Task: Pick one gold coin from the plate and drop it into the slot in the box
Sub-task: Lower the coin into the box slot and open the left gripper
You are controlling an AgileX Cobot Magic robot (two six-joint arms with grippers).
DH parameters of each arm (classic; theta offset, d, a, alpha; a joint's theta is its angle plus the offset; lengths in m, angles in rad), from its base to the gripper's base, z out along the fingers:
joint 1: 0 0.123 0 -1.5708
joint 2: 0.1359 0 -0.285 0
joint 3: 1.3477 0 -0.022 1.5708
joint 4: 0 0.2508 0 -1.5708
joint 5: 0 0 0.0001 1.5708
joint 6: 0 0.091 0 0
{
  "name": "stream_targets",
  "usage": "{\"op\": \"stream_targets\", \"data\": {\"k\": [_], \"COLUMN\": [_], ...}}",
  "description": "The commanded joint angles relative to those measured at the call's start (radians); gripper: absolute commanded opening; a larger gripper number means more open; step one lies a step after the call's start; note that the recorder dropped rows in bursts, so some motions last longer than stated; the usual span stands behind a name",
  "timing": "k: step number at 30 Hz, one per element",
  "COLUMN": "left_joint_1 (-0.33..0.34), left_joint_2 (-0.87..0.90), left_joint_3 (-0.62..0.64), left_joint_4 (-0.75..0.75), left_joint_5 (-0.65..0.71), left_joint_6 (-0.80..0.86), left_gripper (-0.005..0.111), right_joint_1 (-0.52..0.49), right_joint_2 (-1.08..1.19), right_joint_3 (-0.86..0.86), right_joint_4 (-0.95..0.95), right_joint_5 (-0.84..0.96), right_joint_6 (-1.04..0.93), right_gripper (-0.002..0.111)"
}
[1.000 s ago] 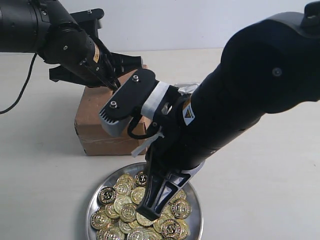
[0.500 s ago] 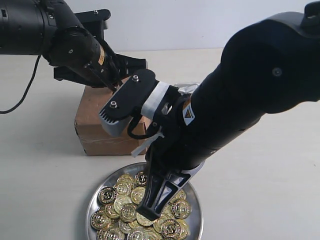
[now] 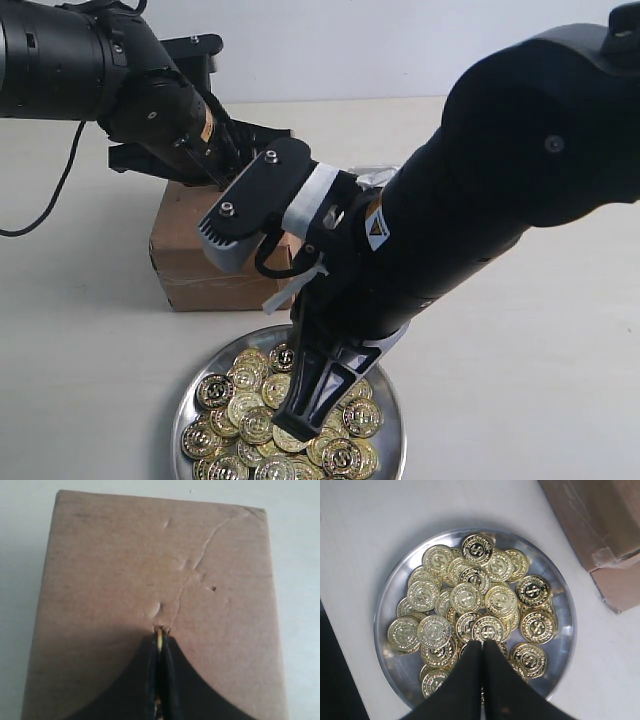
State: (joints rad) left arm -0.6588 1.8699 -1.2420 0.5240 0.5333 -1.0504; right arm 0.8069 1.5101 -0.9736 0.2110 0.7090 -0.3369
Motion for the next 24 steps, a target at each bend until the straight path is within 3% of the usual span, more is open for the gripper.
{"op": "stream_targets", "data": {"k": [1,7,14,16,24], "left_joint_1": [-0.003,-0.003,-0.003,-0.003,-0.003], "left_joint_2": [0.007,0.007,0.007,0.007,0.006], "left_joint_3": [-0.005,-0.005,-0.005,-0.005,-0.005], "left_joint_4": [0.006,0.008,0.008,0.008,0.008], "left_joint_5": [0.001,-0.001,-0.008,-0.015,-0.023], "left_joint_6": [-0.009,-0.009,-0.005,-0.005,-0.003], "left_gripper": [0.000,0.005,0.047,0.053,0.054], "right_joint_1": [-0.004,-0.004,-0.004,-0.004,-0.004], "right_joint_2": [-0.010,-0.010,-0.010,-0.010,-0.010], "right_joint_3": [0.000,0.000,0.000,0.000,0.000], "right_joint_4": [0.000,0.000,0.000,0.000,0.000], "right_joint_5": [-0.007,-0.007,-0.007,-0.007,-0.002], "right_joint_6": [0.003,0.003,0.003,0.003,0.003], "right_gripper": [0.000,0.000,0.000,0.000,0.000]}}
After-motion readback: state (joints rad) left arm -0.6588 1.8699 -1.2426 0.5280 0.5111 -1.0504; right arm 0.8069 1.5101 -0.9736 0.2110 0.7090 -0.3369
